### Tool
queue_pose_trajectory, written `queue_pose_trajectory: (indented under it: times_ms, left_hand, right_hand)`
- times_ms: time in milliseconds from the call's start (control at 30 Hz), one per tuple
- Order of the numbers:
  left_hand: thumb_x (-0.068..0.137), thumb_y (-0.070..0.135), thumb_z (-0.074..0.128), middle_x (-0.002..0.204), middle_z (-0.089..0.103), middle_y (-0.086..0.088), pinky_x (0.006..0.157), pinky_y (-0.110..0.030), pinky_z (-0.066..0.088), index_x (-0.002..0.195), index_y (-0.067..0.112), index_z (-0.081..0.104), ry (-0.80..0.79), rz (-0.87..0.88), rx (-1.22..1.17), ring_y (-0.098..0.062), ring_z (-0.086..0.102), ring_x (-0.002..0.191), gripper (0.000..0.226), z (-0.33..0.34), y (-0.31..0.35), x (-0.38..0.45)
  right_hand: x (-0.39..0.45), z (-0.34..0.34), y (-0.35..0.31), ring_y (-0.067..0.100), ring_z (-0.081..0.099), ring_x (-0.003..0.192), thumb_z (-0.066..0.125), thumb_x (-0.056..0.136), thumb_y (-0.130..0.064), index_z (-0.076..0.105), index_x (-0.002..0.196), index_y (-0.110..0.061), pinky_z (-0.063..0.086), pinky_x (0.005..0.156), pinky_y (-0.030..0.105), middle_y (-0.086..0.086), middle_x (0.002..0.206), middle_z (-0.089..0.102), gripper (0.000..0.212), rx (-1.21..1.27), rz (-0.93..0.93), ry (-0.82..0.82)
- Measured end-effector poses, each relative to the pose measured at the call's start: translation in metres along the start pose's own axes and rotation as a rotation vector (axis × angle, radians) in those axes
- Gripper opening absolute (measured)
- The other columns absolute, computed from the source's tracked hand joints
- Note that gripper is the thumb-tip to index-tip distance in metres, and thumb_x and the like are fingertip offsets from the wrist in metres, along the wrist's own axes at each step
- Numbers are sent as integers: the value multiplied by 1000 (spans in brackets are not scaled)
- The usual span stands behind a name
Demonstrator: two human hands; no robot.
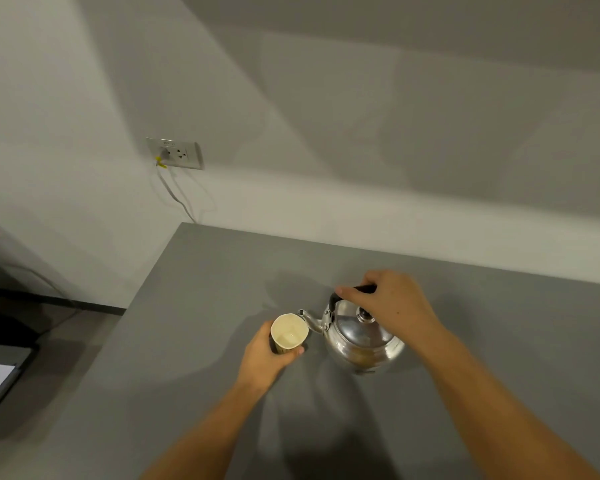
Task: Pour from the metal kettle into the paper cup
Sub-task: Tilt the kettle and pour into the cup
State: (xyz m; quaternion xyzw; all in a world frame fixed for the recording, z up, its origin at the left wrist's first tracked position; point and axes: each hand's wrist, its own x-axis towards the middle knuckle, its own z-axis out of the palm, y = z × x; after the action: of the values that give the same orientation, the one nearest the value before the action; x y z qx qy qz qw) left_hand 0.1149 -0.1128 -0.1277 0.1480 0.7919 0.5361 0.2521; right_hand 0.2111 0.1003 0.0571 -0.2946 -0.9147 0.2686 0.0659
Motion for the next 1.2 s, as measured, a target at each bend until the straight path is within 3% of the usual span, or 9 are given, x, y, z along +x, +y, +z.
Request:
queue_pose_trajectory:
  times_ms: [100,300,500,733,900,1067,1200]
  left_hand:
    - [67,37,94,102,73,26,80,-18,51,110,42,61,8,9,4,5,69,96,54,2,-4,2]
    - [66,41,93,107,75,15,88,-32,58,114,36,63,35,32,7,-5,71,100,57,6,-6,4]
    - [67,42,92,106,73,24,82,-18,53,111,44,60,42,51,0,5,68,99,54,8,-3,2]
    - [70,38,92,108,75,15,84,-23,55,118,33,62,37,47,2,-1,70,99,57,8,-2,1]
    - [70,36,92,108,75,15,86,-26,57,119,32,62,31,37,4,-1,70,99,57,8,-2,2]
    - [70,38,91,107,75,16,84,-22,55,119,33,61,34,36,18,1,69,98,58,8,-1,1]
    - [70,39,91,108,75,16,84,-23,56,119,33,61,33,36,16,1,70,98,57,8,-1,0]
  right_hand:
    - [-3,1,-9,18,62,59,69,75,-66,61,65,-16,43,51,31,2,59,67,52,-38,-16,-49]
    - [-4,3,-29,20,51,54,69,77,-62,46,56,-19,31,46,31,-1,53,54,53,-161,-48,-64]
    - [-5,9,-46,26,56,70,64,79,-57,44,56,-24,31,53,31,1,61,57,45,-345,-123,-59]
    - [-5,19,-59,24,52,68,61,80,-53,65,72,-18,32,61,33,2,65,61,35,-491,-221,-9]
    - [-6,25,-62,25,47,68,60,80,-53,58,69,-21,29,64,33,0,61,49,34,-525,-233,-6]
    - [-7,25,-66,25,48,68,60,82,-53,59,69,-20,29,66,32,5,72,67,35,-539,-250,-18]
    - [-6,25,-67,25,48,68,59,82,-51,58,70,-19,29,69,33,6,75,69,34,-556,-266,-16]
